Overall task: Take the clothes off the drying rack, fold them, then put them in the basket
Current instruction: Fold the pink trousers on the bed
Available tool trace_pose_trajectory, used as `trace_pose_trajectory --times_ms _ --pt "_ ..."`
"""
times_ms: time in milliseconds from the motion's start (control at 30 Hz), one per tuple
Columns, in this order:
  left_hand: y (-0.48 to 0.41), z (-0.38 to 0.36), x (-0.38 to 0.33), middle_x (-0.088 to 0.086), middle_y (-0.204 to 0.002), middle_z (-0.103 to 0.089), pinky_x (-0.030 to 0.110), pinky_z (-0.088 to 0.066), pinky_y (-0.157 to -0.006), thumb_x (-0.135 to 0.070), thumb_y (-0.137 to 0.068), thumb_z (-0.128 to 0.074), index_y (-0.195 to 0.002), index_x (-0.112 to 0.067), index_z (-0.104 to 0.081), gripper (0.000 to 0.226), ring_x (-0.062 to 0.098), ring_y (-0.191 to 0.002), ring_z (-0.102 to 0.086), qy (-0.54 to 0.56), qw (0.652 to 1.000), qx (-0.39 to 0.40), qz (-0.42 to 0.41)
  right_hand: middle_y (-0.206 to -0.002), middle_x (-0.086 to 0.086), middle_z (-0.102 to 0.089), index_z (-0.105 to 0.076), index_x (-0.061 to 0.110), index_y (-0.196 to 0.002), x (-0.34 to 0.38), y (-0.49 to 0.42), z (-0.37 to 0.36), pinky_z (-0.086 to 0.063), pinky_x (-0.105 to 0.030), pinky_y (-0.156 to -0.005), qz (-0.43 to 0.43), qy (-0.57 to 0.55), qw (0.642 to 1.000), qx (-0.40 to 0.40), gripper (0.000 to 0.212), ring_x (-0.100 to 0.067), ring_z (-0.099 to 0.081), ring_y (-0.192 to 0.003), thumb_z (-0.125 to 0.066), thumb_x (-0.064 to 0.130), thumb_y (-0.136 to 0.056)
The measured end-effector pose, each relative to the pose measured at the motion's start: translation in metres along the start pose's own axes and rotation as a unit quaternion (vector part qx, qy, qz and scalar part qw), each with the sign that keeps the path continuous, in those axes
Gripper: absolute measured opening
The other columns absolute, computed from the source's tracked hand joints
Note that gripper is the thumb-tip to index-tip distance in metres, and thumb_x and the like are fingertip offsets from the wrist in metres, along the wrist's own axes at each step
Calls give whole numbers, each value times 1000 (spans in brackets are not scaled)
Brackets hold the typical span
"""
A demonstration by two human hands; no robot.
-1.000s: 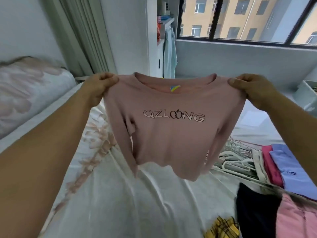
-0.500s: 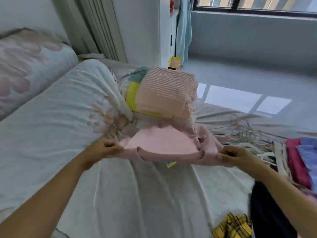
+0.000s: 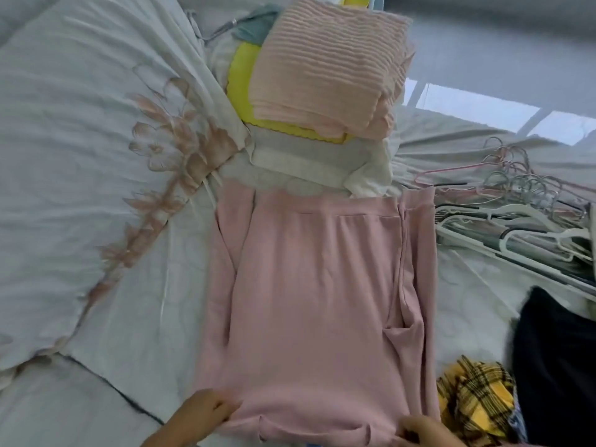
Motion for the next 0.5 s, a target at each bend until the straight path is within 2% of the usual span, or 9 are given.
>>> trace_pose_trajectory --times_ms 33,67,100,133,167,233,300,367,500 --pt "-4 -9 3 -13 -55 -58 5 -34 -61 -33 -95 -50 -61 -19 -65 40 -8 -64 -55 -5 1000 29 7 -127 3 -52 -40 18 -139 -17 -14 -12 -46 -23 -75 -26 -1 999 -35 90 -15 -61 -83 -86 15 -62" --pt "-8 -17 8 -14 -63 -59 5 -34 -64 -32 -95 -48 -69 -17 -66 35 -2 -73 -58 -12 999 48 7 -133 2 -50 -31 24 -145 -36 -27 -28 -48 -23 -76 -44 -22 996 -76 88 -18 -63 -85 -72 -7 -74" --pt "-11 -23 9 -15 -64 -59 6 -36 -68 -34 -94 -48 -69 -27 -62 30 0 -75 -57 -18 998 56 6 -119 9 -61 -32 49 -138 -58 -39 -35 -48 -18 -78 -24 22 993 -112 95 -13 -66 -84 -61 -18 -78" --pt "-13 -24 9 -17 -62 -56 9 -38 -71 -38 -93 -49 -65 -33 -57 29 -5 -71 -53 -23 998 62 -1 -91 20 -67 -35 77 -112 -66 -49 -37 -48 -10 -75 24 80 986 -141 104 -2 -66 -75 -59 -19 -79" --pt "-18 -20 7 -22 -61 -55 11 -39 -72 -39 -92 -51 -62 -39 -56 31 -9 -67 -51 -24 997 66 -13 -80 24 -63 -36 86 -84 -60 -57 -28 -48 -6 -72 37 129 981 -141 99 6 -62 -68 -61 -10 -82" --pt "-37 1 -3 -25 -66 -60 10 -39 -70 -32 -93 -54 -59 -45 -56 37 -13 -67 -54 2 999 16 -34 -77 25 -59 -52 65 -71 -21 -63 -3 -45 -10 -75 61 178 979 -74 49 9 -55 -76 -58 20 -89" --pt "-59 32 -20 -10 -86 -66 14 -39 -69 -21 -93 -54 -81 -35 -60 20 -1 -79 -59 59 989 -129 -50 -99 19 -52 -59 39 -98 22 -80 36 -41 -19 -87 97 147 975 -138 16 -4 -48 -101 -47 33 -91" --pt "-86 62 -38 7 -105 -62 23 -39 -77 -13 -95 -50 -102 -9 -62 15 22 -96 -59 80 967 -238 -50 -120 5 -46 -54 20 -119 42 -103 61 -38 -25 -93 101 192 943 -253 28 -16 -42 -118 -45 27 -94" --pt "-129 96 -56 23 -119 -50 33 -36 -98 -1 -93 -46 -120 6 -54 29 34 -111 -50 64 956 -280 -64 -130 1 -44 -47 22 -118 31 -115 79 -40 -32 -87 -21 303 918 -257 28 -22 -46 -118 -37 36 -97"
Point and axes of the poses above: each hand's wrist, its own y-axis away from the middle knuckle, its own z-axis out of the back of the hand, x = y × z, the point moved 1 cm from there along -y, towards the middle knuckle
